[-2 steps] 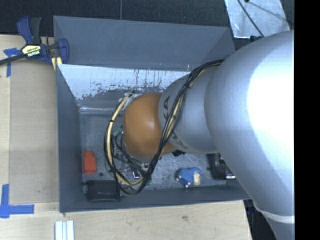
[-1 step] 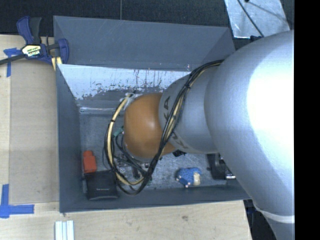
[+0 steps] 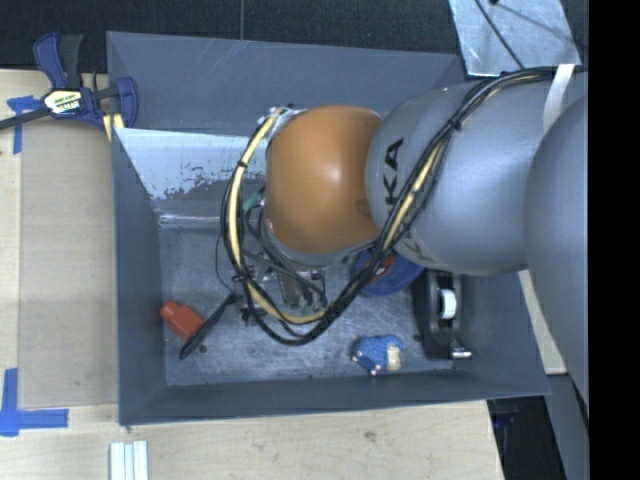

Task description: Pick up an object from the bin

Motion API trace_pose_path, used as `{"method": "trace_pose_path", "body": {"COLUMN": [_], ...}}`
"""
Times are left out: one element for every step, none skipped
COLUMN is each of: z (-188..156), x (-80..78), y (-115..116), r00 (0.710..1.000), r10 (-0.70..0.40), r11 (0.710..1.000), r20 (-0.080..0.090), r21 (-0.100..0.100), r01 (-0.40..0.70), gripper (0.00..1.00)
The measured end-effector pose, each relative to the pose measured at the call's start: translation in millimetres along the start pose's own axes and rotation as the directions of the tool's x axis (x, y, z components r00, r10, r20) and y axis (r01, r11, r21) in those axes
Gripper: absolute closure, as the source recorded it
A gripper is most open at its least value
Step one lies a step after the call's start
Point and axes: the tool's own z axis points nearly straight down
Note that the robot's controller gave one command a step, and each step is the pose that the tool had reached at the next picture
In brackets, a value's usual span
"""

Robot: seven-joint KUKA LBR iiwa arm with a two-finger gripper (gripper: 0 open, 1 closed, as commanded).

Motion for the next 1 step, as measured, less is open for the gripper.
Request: {"method": "trace_pose_path", "body": {"z": [-134.8], "x": [-33.5], "y": [-2.6], "r00": [1.000], "r10": [0.012], "r11": [1.000], "r20": [0.002], "r21": [0.000], "r01": [-0.012], "gripper": [1.00]}}
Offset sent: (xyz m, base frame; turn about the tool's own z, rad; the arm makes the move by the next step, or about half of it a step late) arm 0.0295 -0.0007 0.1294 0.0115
